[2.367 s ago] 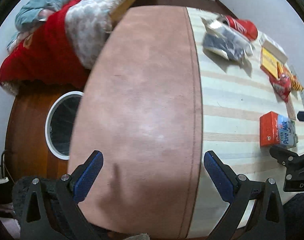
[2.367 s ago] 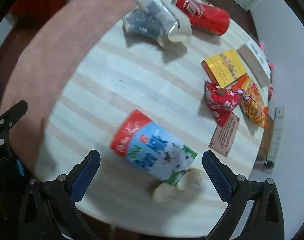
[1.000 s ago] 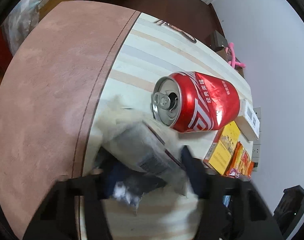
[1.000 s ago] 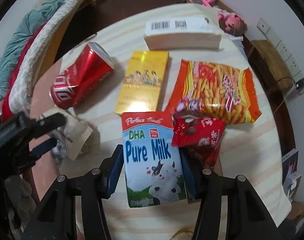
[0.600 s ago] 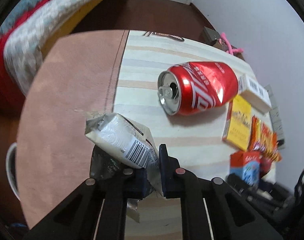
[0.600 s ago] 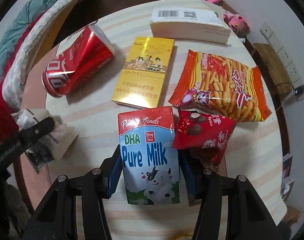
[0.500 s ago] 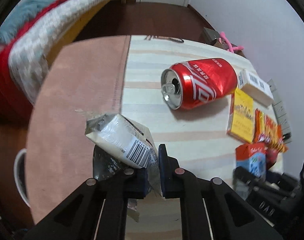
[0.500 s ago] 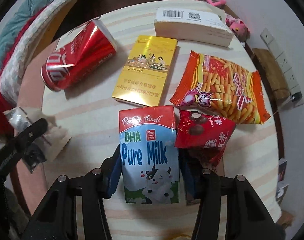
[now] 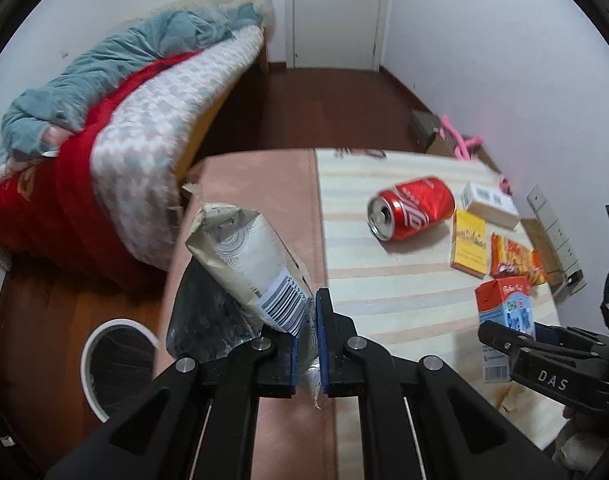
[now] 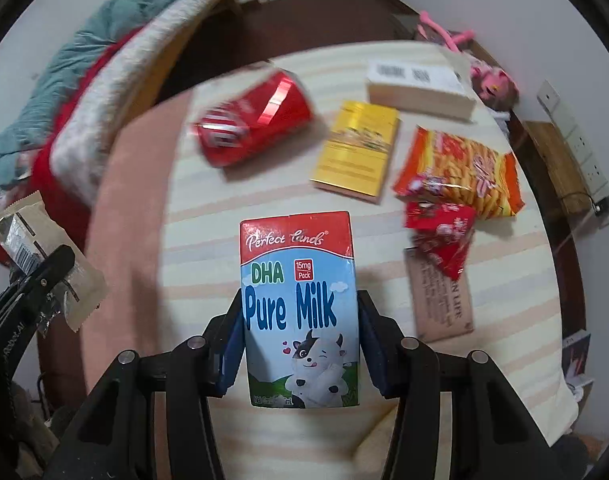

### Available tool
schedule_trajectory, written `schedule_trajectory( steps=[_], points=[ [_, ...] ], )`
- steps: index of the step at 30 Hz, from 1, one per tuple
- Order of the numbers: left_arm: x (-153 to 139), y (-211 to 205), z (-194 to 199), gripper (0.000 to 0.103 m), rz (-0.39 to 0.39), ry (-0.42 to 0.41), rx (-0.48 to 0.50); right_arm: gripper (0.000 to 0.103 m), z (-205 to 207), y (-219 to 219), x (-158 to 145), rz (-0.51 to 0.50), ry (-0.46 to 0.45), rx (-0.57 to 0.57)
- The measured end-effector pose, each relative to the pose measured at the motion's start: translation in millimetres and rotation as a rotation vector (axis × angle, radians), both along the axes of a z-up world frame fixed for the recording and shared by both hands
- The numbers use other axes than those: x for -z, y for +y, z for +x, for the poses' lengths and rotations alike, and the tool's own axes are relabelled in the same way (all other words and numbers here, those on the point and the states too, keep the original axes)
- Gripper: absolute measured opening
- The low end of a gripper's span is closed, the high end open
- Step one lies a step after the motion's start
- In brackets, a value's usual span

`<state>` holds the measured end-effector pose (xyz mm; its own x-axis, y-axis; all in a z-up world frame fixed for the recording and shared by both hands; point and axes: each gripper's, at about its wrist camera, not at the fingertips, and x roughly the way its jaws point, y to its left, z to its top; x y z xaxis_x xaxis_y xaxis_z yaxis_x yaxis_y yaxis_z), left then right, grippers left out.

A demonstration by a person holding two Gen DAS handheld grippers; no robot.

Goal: Collect trash
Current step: 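Carry the wrapper and milk carton over the bin and open both tools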

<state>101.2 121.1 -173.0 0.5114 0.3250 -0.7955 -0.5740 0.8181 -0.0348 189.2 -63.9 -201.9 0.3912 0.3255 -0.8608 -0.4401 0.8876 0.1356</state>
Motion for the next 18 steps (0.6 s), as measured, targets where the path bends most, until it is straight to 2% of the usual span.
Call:
schedule_trajectory(
  steps=[7,12,15,18],
  points=[
    [-44.5,33.6,-75.1,0.005,0.045,-0.056,-0.094,0.053,-55.4,50.3,-38.4,0.091,-0.029,-0.130],
    [-51.7,67.7,-123.5,0.005,0.062,-0.043,-0.176,0.053,-101.2,113.8,-51.7,0.132,-0.022,-0.266],
    [-46.6,100.7,-158.4,0.005,0.002,-0.038,-0.231,0.053,-127.0,158.6,-48.6,0.138,-0.002,-0.340],
    [-27.9,137.4,-188.4,0.005,-0.114,-0.039,-0.278,0.053,-152.8,205.4,-33.9,0.121,0.027,-0.405]
  ],
)
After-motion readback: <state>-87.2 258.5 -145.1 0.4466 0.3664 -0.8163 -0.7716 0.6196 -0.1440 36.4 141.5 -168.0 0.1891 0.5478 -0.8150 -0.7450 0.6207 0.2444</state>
